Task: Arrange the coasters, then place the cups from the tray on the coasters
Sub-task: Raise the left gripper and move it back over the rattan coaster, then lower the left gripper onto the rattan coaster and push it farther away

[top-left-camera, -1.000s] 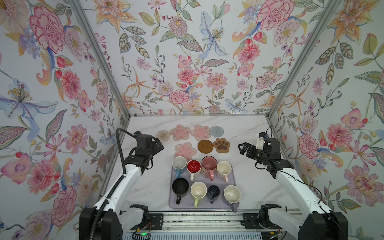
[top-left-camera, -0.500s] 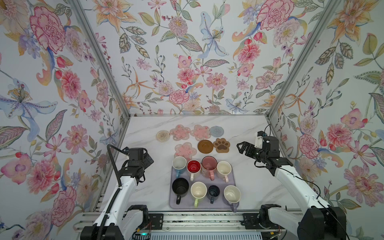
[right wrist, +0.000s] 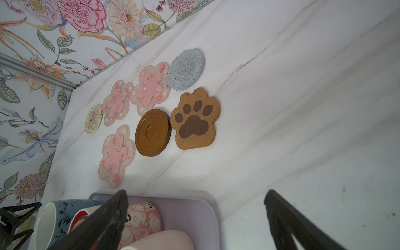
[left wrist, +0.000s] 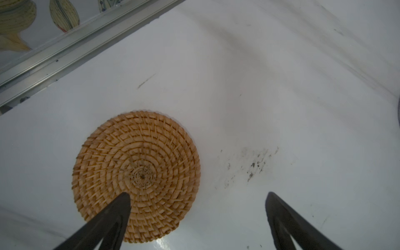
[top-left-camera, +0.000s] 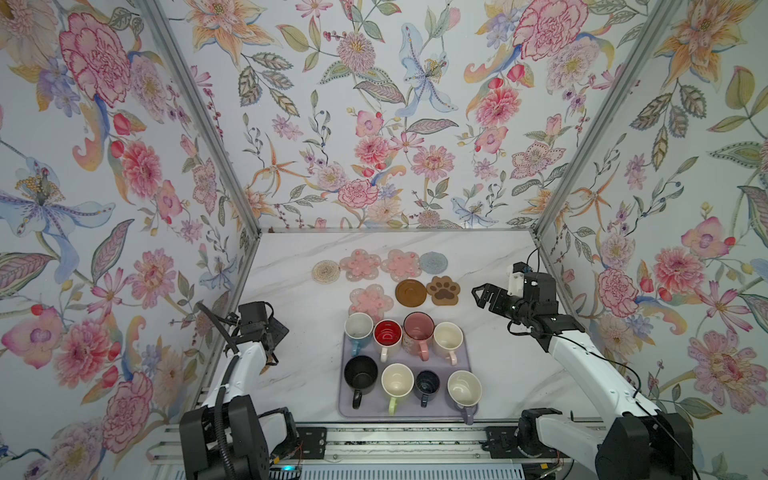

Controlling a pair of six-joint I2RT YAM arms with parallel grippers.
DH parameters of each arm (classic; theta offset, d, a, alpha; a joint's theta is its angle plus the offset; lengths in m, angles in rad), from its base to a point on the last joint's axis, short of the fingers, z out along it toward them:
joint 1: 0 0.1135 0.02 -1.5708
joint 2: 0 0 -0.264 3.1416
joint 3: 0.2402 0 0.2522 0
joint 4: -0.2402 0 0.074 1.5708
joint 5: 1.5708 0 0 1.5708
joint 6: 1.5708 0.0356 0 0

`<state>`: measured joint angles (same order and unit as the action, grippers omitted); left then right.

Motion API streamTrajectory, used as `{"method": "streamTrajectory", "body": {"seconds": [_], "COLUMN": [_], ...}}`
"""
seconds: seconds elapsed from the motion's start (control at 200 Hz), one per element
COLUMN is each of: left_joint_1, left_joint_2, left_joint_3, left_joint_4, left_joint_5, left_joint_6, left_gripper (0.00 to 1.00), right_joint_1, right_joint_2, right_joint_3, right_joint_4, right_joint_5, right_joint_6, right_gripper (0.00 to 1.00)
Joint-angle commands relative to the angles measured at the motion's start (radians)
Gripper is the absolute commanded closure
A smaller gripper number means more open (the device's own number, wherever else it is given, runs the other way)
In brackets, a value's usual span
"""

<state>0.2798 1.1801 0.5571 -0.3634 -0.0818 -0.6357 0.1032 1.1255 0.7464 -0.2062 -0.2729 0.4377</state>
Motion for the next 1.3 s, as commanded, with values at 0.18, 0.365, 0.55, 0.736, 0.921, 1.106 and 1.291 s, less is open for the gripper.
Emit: {"method": "streamTrajectory", "body": {"seconds": [0.18, 0.365, 0.55, 0.736, 0.921, 1.106, 1.291], "left_joint_1": [0.047, 0.050, 0.053, 0.053, 0.051, 0.003, -0.084], "left_joint_2": [0.079, 0.125, 0.157, 0.185, 0.191, 0.203, 0.210], "left_joint_3": [-0.009, -0.015, -0.029, -0.037, -0.039, -0.048, -0.051], "left_joint_4": [0.110, 0.147, 0.194, 0.233, 0.260, 0.282, 0.311], "left_joint_5": [0.042, 0.065, 0.102, 0.160, 0.226, 0.293, 0.300], "left_joint_6": [0.011, 0.018, 0.022, 0.011, 0.006, -0.020, -0.071], "left_gripper": [0.01, 0.01, 0.01, 0.01, 0.01, 0.01, 0.01], "right_joint_1": [0.004, 0.005, 0.004, 0.004, 0.004, 0.005, 0.005], "right_joint_2": [-0.017, -0.016, -0.019, -0.021, -0.023, -0.019, -0.020], "right_joint_3": [0.037, 0.040, 0.043, 0.046, 0.046, 0.045, 0.047], "right_joint_4": [-0.022, -0.023, -0.027, -0.029, -0.029, -0.022, -0.022], "right_joint_5": [0.015, 0.015, 0.020, 0.020, 0.021, 0.017, 0.015], "right_joint_6": [-0.008, -0.006, -0.007, -0.007, -0.007, -0.003, -0.002], "right_gripper": [0.01, 0.01, 0.01, 0.01, 0.01, 0.01, 0.01]}}
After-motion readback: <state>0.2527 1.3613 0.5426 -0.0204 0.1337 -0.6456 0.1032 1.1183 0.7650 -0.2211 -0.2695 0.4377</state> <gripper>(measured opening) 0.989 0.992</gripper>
